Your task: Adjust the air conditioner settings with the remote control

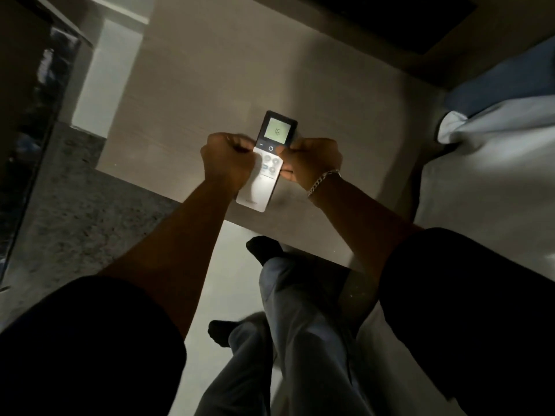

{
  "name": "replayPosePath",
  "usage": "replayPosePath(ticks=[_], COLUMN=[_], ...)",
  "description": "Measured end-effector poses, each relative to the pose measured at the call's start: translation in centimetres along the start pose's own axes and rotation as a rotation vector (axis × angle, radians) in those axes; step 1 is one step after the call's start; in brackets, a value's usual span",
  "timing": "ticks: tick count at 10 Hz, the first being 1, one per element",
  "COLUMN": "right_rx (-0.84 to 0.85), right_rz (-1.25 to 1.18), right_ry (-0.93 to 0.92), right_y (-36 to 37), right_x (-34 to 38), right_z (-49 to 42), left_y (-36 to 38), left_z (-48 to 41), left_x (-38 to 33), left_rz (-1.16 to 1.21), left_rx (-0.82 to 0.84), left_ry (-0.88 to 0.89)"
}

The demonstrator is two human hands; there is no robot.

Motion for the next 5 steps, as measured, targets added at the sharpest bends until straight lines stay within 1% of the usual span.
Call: replayPosePath(ticks=[2,3,5], right_rx=[-0.083,-0.151,-0.187], right_rz=[0.043,0.053,0.305], right_ry=[-0.035,-0.036,-0.124], right_y=[0.6,0.6,1.6], right_x=[-1.1,-1.2,-0.3], right_z=[-0.5,-1.1,1.7], left_y=[0.1,-0.1,-4.1], left_z=[0.1,0.4,2.2], left_x=[0.4,0.6,1.4], left_rz=[-0.034,-0.036,0.011], left_rx=[-0.074,-0.039,-0.029], left_ry=[0.081,0.115,0.176])
Point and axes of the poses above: each hand's wrist, its own z-axis away from the middle knuckle, its own y-axis out of the palm, x = y × z, the point moved 5 cm from there along -z, towards the middle knuckle, and after that the axes turned 13 degrees about -z, right-handed, at the moved point
